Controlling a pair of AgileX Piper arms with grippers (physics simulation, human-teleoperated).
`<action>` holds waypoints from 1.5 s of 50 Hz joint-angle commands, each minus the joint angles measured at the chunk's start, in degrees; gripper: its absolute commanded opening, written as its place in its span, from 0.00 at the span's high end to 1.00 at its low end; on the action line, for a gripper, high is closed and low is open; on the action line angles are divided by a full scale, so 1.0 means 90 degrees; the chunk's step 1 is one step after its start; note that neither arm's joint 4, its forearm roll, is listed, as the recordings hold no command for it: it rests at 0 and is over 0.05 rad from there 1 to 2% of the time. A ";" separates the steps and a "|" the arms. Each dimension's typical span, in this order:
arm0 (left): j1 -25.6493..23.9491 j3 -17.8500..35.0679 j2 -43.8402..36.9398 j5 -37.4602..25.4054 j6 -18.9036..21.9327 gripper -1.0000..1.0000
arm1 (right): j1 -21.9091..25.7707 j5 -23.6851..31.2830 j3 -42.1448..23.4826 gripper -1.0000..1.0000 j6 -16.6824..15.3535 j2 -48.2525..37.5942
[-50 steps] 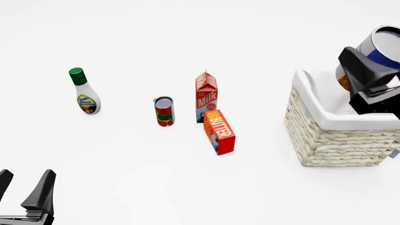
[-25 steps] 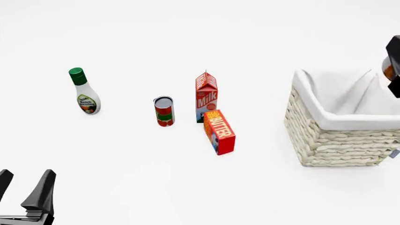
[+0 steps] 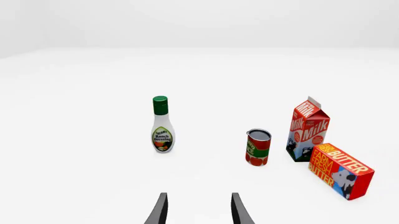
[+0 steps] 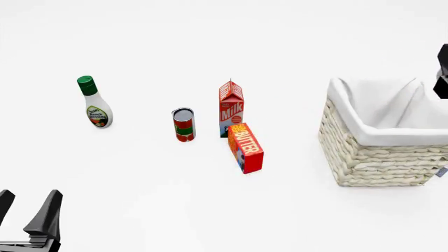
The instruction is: Pick the alphabet soup and place it in the basket.
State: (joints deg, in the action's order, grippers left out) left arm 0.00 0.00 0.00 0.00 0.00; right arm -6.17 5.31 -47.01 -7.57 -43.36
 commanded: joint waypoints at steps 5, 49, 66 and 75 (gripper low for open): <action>0.0000 0.0000 0.0000 0.0000 0.0000 0.00 | -0.0181 0.0259 -0.0123 1.00 -0.0442 -0.0385; 0.0000 0.0000 0.0000 0.0000 0.0000 0.00 | -0.0066 0.0893 -0.0792 1.00 -0.1087 -0.1699; 0.0000 0.0000 0.0000 0.0000 0.0000 0.00 | -0.0260 0.0899 -0.0900 1.00 -0.1253 -0.2126; 0.0000 0.0000 0.0000 0.0000 0.0000 0.00 | -0.0229 0.0912 -0.0847 1.00 -0.1282 -0.2287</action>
State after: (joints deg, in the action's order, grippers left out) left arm 0.00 0.00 0.00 0.00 0.00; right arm -8.15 13.52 -54.22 -19.92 -62.53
